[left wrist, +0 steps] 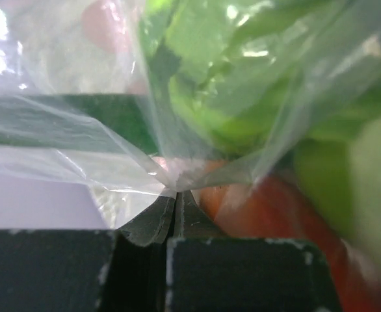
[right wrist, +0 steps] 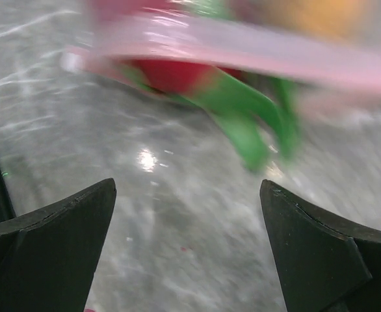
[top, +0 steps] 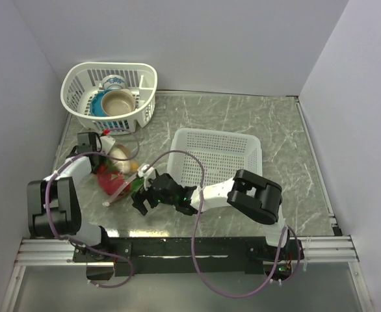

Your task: Open the zip-top bag and remove the fake food

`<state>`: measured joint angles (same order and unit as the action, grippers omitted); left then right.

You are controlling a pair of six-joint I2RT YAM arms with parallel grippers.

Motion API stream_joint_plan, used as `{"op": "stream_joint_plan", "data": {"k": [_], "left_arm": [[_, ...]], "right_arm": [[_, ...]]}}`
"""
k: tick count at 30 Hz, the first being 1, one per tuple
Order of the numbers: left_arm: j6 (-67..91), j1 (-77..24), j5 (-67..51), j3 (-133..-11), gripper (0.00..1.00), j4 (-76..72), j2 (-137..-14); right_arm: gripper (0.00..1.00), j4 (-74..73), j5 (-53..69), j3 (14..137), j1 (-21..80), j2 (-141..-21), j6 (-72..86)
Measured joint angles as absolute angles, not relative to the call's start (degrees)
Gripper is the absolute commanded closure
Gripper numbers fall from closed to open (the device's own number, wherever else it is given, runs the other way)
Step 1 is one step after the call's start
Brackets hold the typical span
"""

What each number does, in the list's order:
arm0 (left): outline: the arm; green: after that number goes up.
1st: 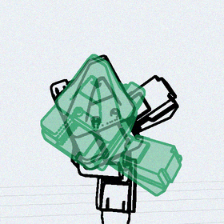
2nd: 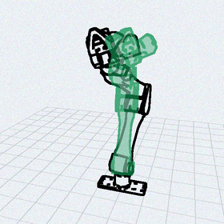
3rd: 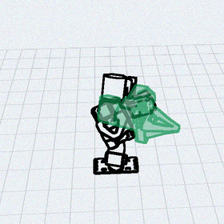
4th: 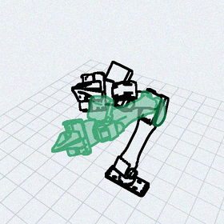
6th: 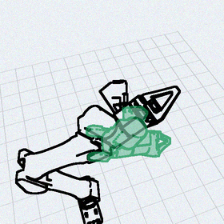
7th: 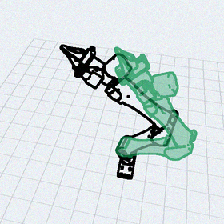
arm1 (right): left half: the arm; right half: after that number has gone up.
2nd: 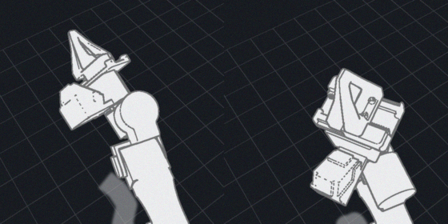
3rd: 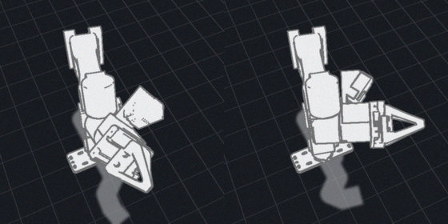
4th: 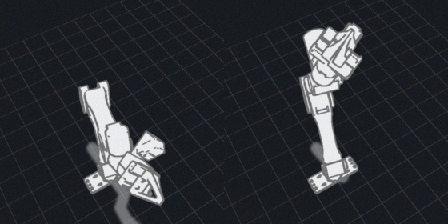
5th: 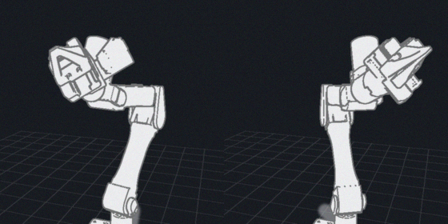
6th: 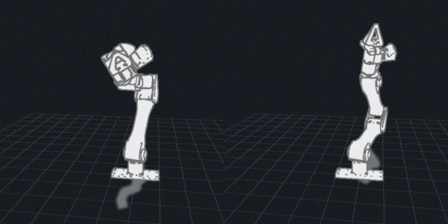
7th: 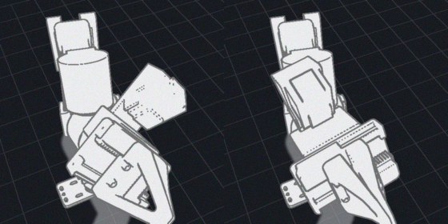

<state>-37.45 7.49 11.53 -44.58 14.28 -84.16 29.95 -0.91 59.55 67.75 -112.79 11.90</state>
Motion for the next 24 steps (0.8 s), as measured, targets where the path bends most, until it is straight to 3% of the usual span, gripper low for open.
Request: {"op": "stream_joint_plan", "data": {"k": [8,24], "left_arm": [[-34.2,4.1,11.9,-43.4,0.99,9.6,-87.7],[-34.9,3.9,12.2,-40.9,0.99,5.4,-87.0]], "right_arm": [[0.00,35.7,-1.3,59.7,71.9,-112.7,-0.4],[0.00,33.3,-2.4,65.7,66.3,-115.6,-8.6]]}}
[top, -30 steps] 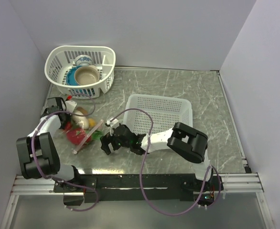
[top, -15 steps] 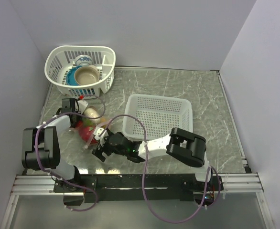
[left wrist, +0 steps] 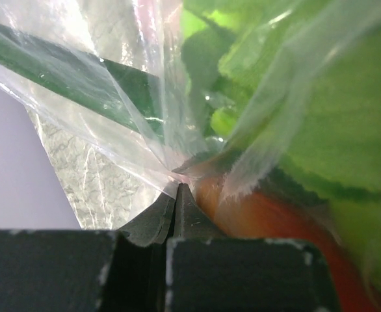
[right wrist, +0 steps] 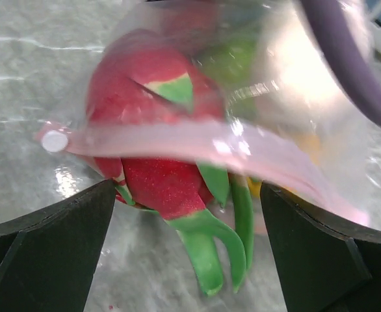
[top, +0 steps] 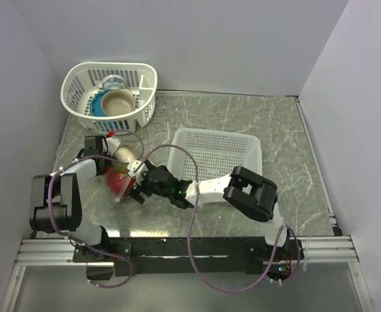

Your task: Open the zip-top bag and remove the fake food

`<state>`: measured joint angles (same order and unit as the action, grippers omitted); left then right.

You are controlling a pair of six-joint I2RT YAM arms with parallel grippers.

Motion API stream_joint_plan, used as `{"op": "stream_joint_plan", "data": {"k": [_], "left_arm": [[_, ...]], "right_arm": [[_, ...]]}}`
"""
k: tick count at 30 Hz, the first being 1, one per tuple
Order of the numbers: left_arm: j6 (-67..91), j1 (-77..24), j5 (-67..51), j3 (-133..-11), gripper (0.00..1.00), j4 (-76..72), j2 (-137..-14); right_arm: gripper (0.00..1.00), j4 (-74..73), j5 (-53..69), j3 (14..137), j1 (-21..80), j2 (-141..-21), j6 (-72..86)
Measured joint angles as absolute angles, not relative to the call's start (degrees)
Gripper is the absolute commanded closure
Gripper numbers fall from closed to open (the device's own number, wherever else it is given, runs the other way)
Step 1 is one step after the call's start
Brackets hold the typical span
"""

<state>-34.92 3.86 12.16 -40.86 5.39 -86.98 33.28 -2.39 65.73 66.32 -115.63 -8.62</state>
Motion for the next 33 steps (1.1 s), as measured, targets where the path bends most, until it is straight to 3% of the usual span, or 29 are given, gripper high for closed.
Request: {"op": "stream_joint_plan", "data": {"k": [6,21,23,24,27,33], "left_arm": [[-34.1,2.1,12.8,-42.1,0.99,8.2,-86.8],[-30.6,-3.9,15.4,-44.9,0.99,14.7,-85.7],[-30.5,-4.2,15.3,-44.9,0.99,15.5,-84.8],[-30.5,-4.3,15.3,-44.8,0.99,15.7,-84.6],[-30.6,-4.3,15.4,-44.3,0.99,15.0,-84.5],[-30.7,-2.6,15.7,-43.0,0.99,12.6,-85.6]], "right_arm": [[0.00,27.7,1.6,74.1,66.8,-120.4,-7.9],[0.00,23.2,3.3,80.7,66.7,-124.7,-4.8],[0.08,23.2,3.5,80.9,66.7,-124.9,-4.8],[0.23,23.0,3.5,81.1,66.7,-125.0,-4.8],[0.49,22.3,3.9,81.8,66.6,-125.3,-4.7],[0.68,27.9,5.5,76.0,66.1,-123.1,-2.6]]}}
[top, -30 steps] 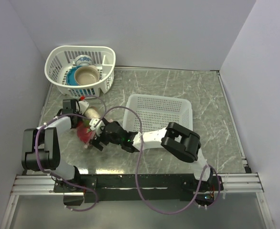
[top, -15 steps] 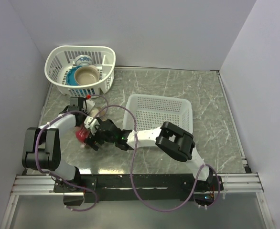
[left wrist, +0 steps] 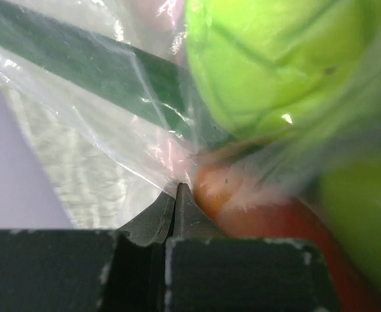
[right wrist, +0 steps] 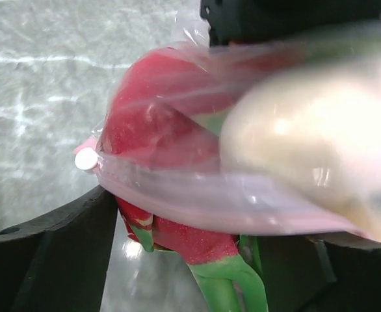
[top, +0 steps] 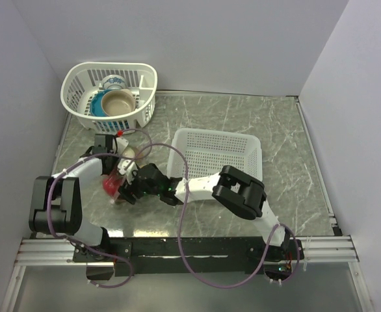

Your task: Open the zip-top bag and remove the fake food

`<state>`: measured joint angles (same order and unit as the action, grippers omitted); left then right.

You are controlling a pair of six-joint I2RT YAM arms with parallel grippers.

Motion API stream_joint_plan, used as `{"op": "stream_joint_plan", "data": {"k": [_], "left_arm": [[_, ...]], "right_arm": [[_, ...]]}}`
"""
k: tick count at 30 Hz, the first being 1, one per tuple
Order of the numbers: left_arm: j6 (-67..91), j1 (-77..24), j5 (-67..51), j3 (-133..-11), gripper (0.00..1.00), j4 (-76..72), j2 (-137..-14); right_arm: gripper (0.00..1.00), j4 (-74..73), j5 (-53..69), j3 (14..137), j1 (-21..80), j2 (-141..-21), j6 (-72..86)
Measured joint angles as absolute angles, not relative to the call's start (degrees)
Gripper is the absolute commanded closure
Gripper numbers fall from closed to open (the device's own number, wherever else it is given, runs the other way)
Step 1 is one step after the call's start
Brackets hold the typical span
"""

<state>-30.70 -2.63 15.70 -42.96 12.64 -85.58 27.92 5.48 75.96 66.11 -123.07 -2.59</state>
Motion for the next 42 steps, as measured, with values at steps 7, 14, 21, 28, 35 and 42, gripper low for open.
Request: {"op": "stream_joint_plan", "data": {"k": [7,14,21,28,35,42], "left_arm": [[-30.7,4.9,13.3,-43.5,0.99,15.2,-89.5],[-30.9,7.6,13.1,-44.2,0.99,16.3,-89.9],[-30.9,8.1,12.9,-44.3,0.99,16.4,-89.9],[-30.9,8.3,12.1,-44.5,0.99,16.9,-89.9],[-30.8,8.5,10.4,-44.8,0.99,18.4,-89.4],[-30.3,8.7,7.2,-45.0,0.99,22.9,-87.9]], "right_arm": [[0.73,30.9,4.6,64.3,66.1,-115.0,1.3],[0.73,27.3,2.4,56.2,66.1,-106.6,3.6],[0.73,19.0,-0.6,52.5,66.2,-98.1,4.6],[0.80,15.3,-3.1,52.8,66.2,-84.8,5.9],[0.81,15.2,-14.6,53.5,62.6,-77.7,10.0],[0.43,8.0,-28.6,52.6,50.0,-77.5,13.7]]}}
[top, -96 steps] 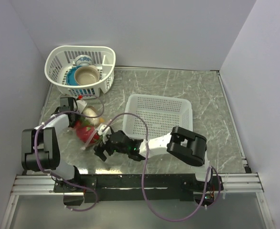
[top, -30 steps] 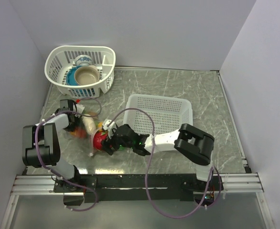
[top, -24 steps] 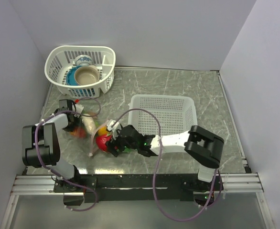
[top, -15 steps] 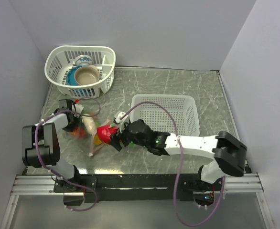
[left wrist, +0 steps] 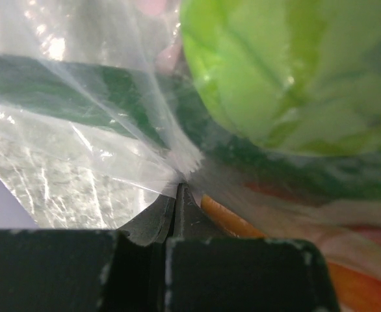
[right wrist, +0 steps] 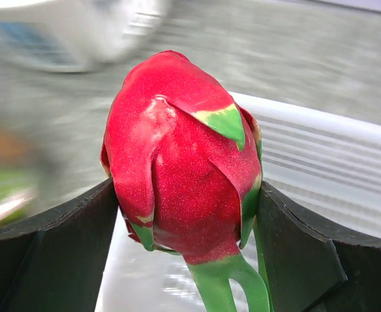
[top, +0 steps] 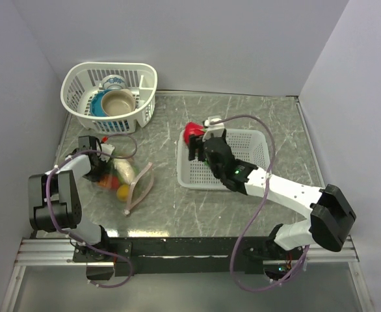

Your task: Open the zip-top bag and remove the fake food

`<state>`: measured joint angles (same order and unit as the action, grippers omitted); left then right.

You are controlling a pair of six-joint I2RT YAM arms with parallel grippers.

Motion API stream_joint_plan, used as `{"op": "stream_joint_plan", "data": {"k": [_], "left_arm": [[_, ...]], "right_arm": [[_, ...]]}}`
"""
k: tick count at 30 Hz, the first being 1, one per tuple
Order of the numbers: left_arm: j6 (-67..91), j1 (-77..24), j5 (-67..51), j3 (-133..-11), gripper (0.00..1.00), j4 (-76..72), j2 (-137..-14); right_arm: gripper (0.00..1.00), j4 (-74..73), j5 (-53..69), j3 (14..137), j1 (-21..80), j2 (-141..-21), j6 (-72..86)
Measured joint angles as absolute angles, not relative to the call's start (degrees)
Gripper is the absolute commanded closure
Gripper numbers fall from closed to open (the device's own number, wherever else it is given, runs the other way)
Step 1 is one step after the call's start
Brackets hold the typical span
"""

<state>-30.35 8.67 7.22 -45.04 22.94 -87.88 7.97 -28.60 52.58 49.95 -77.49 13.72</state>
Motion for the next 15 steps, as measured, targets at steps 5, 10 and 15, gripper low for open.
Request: {"op": "stream_joint_plan", "data": {"k": [5,10,15], "left_arm": [[-30.3,8.7,6.7,-45.0,0.99,23.9,-87.6],[-30.3,8.7,6.7,-45.0,0.99,23.9,-87.6],[-30.3,8.7,6.7,-45.0,0.99,24.0,-87.6]], "right_arm": [[0.00,3.0,-31.3,51.6,48.2,-77.7,14.1],[0.00,2.4,-31.3,51.7,48.5,-77.3,13.9],[0.00,0.7,-31.6,53.9,49.1,-76.6,14.0]]}}
